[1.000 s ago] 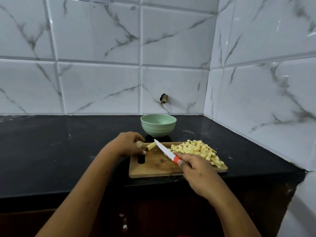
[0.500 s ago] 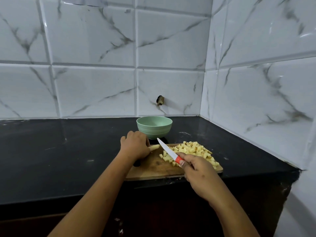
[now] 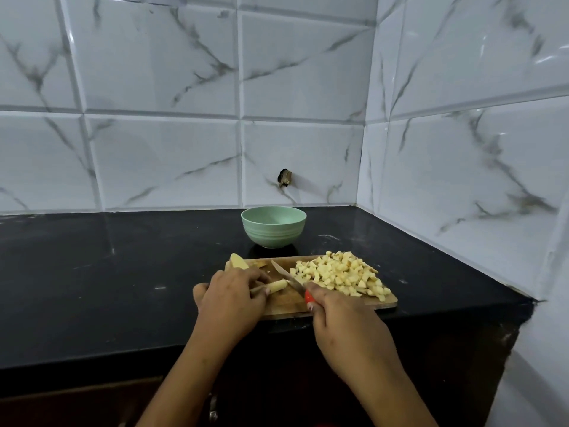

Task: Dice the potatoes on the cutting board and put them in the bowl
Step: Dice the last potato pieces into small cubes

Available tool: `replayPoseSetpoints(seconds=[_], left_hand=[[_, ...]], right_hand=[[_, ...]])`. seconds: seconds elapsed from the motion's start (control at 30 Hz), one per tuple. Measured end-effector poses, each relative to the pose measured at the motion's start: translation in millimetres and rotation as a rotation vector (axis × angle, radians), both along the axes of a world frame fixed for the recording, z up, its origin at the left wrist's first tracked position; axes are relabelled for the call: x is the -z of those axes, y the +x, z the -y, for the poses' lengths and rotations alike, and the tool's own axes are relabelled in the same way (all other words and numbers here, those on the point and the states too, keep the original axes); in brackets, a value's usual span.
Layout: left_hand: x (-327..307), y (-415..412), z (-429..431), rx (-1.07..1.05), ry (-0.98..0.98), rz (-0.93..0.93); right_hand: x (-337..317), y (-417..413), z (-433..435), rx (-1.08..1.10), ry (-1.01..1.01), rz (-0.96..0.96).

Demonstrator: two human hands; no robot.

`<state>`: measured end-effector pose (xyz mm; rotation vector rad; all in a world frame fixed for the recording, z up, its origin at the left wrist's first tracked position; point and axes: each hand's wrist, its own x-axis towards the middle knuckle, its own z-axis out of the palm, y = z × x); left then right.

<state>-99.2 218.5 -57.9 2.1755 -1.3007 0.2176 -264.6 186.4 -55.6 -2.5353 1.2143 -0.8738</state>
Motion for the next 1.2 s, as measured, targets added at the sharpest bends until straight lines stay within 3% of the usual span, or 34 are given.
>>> replayPoseSetpoints(seconds=[0.2,0.57,0.93,1.2], left_hand=[[5,-1,0,-0.001,-0.05,0.01],[8,-3,-3,0.006,-0.102,0.009],[3,-7,1,0.003,-0.109,0.029],[2,-7,10,0.029,-0.098,0.026]], right_hand=[[5,4,-1,0.046,-0.132,-0.116],[5,10,-7,0.04,-0.132,-0.266],[-1,-5,-2,0.078,-0.148,-0.103],[1,2,0,0.048,-0.086,-0.139]])
